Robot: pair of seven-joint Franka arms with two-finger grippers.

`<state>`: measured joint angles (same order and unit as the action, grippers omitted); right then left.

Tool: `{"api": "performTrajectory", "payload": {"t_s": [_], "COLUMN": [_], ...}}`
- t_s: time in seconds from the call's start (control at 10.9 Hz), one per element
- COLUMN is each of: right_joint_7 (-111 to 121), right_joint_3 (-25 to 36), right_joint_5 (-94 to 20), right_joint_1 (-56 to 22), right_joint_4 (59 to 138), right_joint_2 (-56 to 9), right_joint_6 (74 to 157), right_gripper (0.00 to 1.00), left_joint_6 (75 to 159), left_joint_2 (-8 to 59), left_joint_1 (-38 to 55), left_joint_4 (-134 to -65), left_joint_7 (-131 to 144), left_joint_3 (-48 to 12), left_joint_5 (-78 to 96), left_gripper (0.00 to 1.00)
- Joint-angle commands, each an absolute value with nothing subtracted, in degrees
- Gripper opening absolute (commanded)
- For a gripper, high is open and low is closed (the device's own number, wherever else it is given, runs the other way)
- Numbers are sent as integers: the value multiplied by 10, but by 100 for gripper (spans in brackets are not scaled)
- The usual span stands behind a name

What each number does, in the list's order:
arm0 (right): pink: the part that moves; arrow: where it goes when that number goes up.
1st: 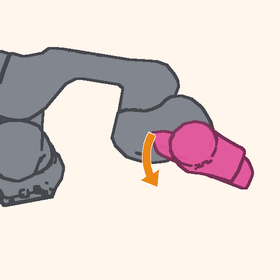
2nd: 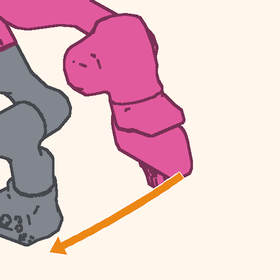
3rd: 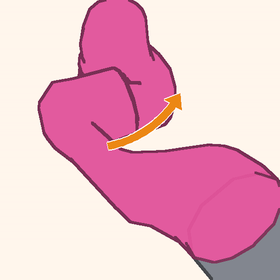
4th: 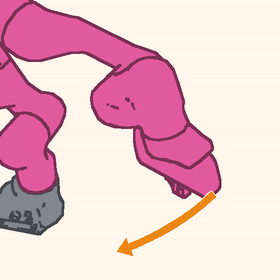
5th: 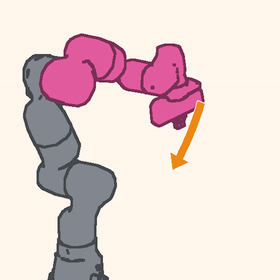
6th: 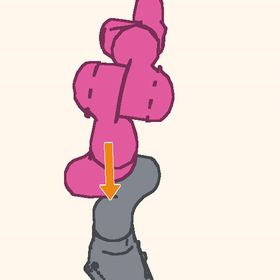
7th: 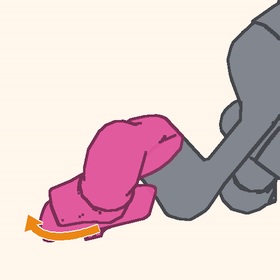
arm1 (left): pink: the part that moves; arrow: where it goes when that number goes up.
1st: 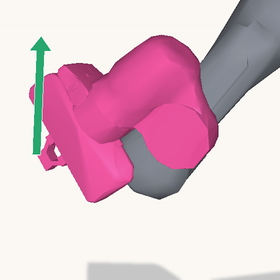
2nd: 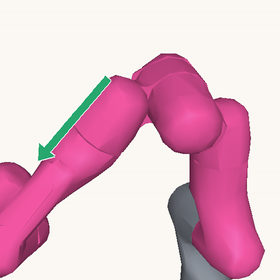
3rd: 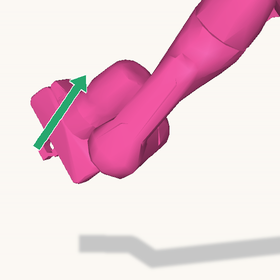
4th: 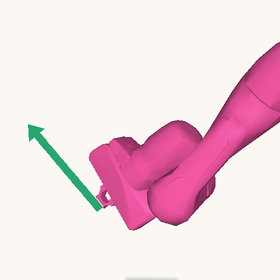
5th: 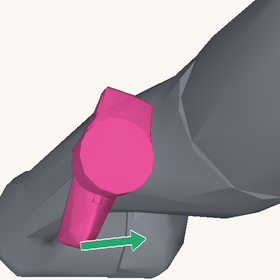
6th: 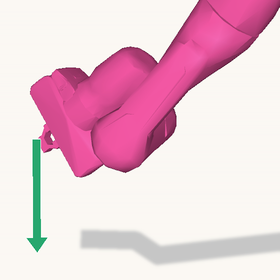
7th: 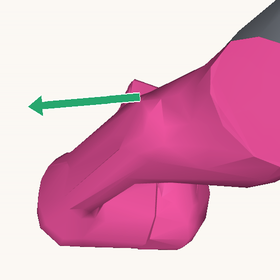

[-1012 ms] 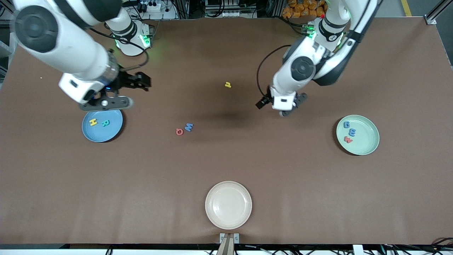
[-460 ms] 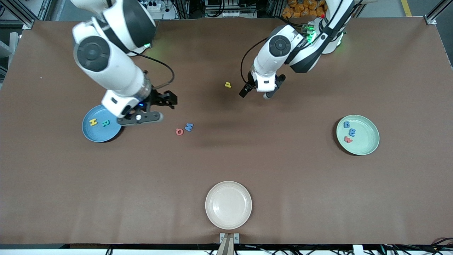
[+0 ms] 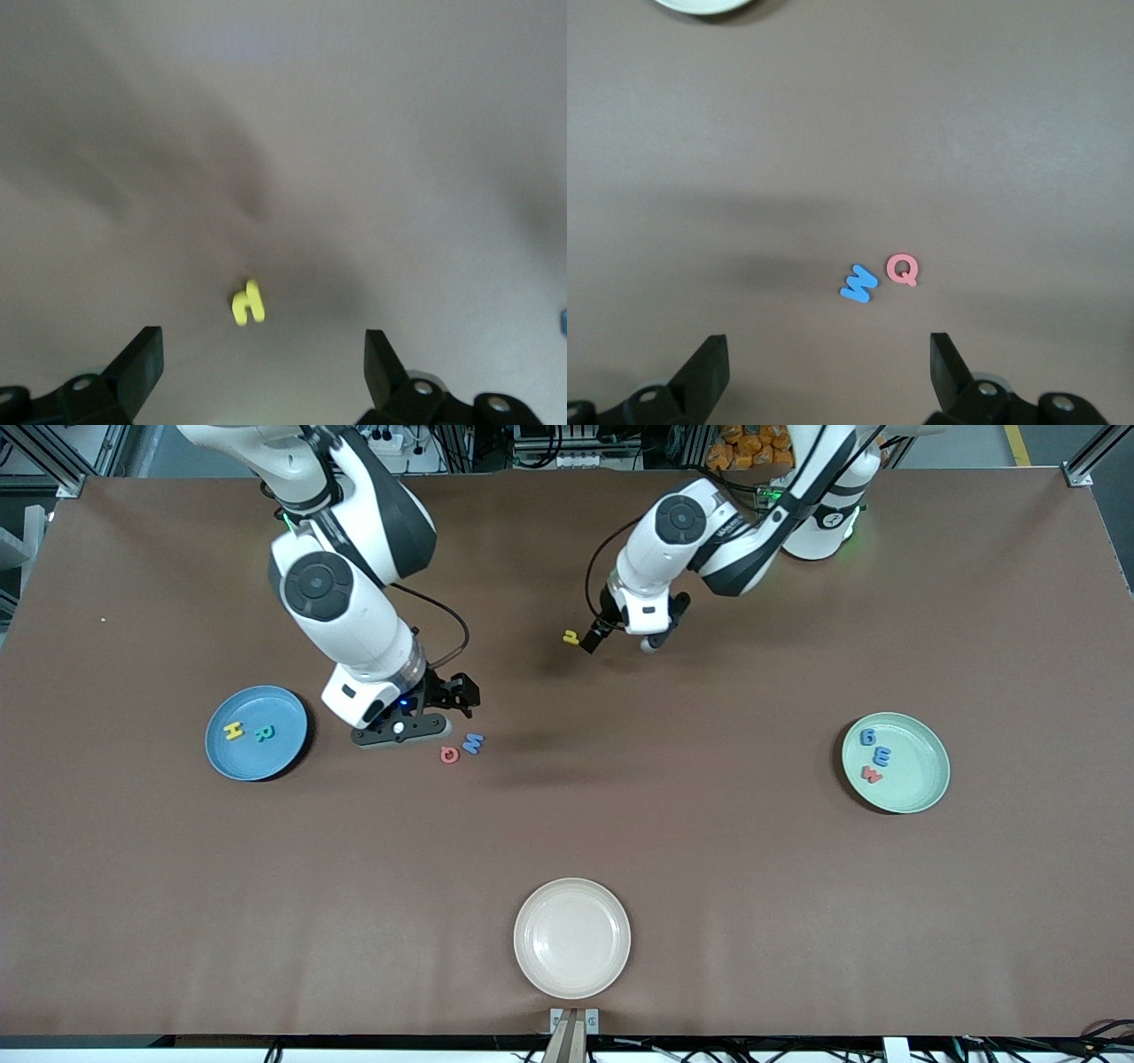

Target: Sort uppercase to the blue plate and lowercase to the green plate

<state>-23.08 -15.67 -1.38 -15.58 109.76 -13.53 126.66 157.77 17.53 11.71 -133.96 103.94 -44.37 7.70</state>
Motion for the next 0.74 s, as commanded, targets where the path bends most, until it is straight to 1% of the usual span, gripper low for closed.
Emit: {"api": "performTrajectory", "payload": {"t_s": [0.0, 0.09, 0.18, 0.37, 0.46, 0.64], "right_joint_7": [-249, -254, -281, -417, -483, -559], "right_joint_3": [-161, -161, -161, -162, -162, -162], "right_joint_5": [1, 17, 48, 119, 136, 136], "right_joint_1": [-162, -163, -163, -170, -171, -172], "right_joint_4": [1156, 1154, 1152, 1144, 1139, 1130], "right_joint_2": [-136, -155, -173, -205, -223, -253], "right_joint_6": [1335, 1340, 1357, 1368, 1368, 1368], "right_gripper": [100, 100, 99, 99, 99, 99], "left_joint_6": [1621, 1625, 1628, 1635, 1635, 1635], "left_joint_2": [211, 219, 233, 255, 257, 270], "left_joint_1": [164, 189, 203, 207, 221, 226], "left_joint_4": [-1339, -1336, -1333, -1332, -1329, -1318], "left_joint_7": [1051, 1059, 1078, 1091, 1107, 1120], "left_joint_3": [-412, -394, -388, -375, -362, -361], "left_joint_5": [89, 89, 89, 89, 89, 89], "left_gripper": [100, 100, 100, 100, 100, 100]}}
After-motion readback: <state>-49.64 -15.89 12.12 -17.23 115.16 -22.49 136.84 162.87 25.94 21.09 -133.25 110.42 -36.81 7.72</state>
